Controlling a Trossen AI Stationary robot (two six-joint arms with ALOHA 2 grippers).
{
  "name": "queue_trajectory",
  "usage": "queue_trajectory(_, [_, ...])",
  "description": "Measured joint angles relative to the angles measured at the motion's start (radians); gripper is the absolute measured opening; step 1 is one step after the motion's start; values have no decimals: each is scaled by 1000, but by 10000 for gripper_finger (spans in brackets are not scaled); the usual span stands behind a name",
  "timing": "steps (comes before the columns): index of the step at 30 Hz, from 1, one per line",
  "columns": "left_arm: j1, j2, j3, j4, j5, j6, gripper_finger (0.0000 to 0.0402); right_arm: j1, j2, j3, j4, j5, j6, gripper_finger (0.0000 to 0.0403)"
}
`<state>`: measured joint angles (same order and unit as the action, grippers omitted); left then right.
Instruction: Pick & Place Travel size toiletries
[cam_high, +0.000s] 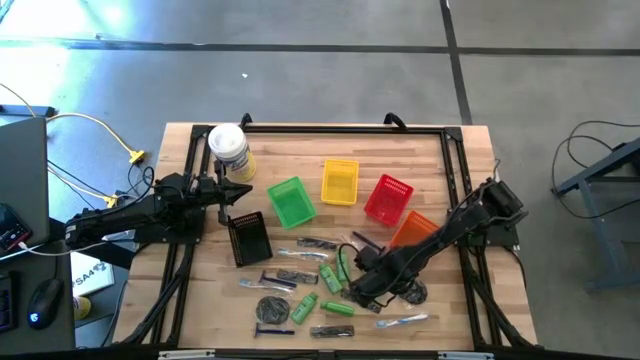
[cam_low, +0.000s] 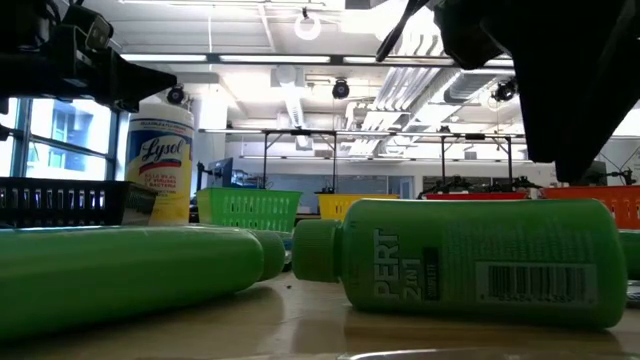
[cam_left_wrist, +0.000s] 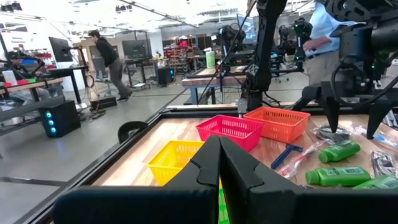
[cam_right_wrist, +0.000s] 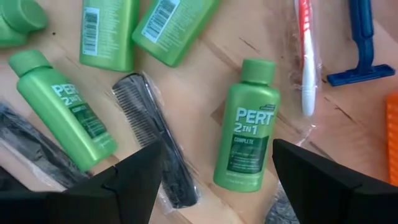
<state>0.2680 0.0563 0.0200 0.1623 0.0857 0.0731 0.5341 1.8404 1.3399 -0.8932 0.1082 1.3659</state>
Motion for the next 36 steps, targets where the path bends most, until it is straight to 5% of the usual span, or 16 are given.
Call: queue_trajectory(36, [0,1,0,-7,-2,0,0,-7,101,-1,12,6,-32,290])
